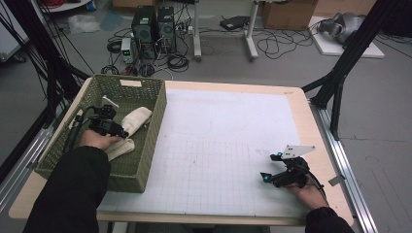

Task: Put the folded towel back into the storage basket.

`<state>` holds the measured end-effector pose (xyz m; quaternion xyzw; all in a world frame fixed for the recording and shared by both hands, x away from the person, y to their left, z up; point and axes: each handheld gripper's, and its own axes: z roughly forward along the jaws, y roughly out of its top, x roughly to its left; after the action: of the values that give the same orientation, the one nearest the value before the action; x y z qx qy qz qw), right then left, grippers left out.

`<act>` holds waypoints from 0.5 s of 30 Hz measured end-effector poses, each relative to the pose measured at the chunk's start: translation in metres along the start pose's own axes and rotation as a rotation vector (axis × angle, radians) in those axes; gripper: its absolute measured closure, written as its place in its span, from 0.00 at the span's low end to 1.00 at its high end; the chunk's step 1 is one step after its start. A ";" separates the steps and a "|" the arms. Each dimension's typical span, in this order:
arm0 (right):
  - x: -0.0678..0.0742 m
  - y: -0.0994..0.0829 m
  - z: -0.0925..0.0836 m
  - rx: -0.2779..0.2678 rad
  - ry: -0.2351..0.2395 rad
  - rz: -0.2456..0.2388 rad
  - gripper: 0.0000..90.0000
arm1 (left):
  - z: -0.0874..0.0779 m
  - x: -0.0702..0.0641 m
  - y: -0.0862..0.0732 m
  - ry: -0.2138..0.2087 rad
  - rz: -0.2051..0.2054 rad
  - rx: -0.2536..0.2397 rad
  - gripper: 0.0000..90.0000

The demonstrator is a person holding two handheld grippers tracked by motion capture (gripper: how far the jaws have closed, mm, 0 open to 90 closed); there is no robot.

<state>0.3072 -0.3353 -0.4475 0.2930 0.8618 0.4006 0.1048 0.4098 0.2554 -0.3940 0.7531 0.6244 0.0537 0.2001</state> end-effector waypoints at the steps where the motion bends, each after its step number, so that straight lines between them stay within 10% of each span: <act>1: 0.000 0.000 0.000 0.000 0.001 0.001 0.15 | 0.000 -0.001 0.001 0.003 -0.005 0.005 0.88; 6: 0.000 0.000 0.000 -0.004 0.001 -0.001 0.15 | -0.004 0.002 0.004 0.009 -0.071 -0.048 0.89; 12: 0.000 0.000 0.000 -0.002 0.000 0.000 0.15 | -0.014 -0.001 0.009 -0.035 -0.172 -0.258 0.89; 15: 0.000 0.000 0.000 -0.004 0.001 -0.001 0.15 | -0.006 0.000 0.009 -0.048 -0.189 -0.238 0.82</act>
<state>0.3074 -0.3351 -0.4474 0.2922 0.8611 0.4025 0.1054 0.4155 0.2558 -0.3850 0.6629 0.6770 0.0903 0.3068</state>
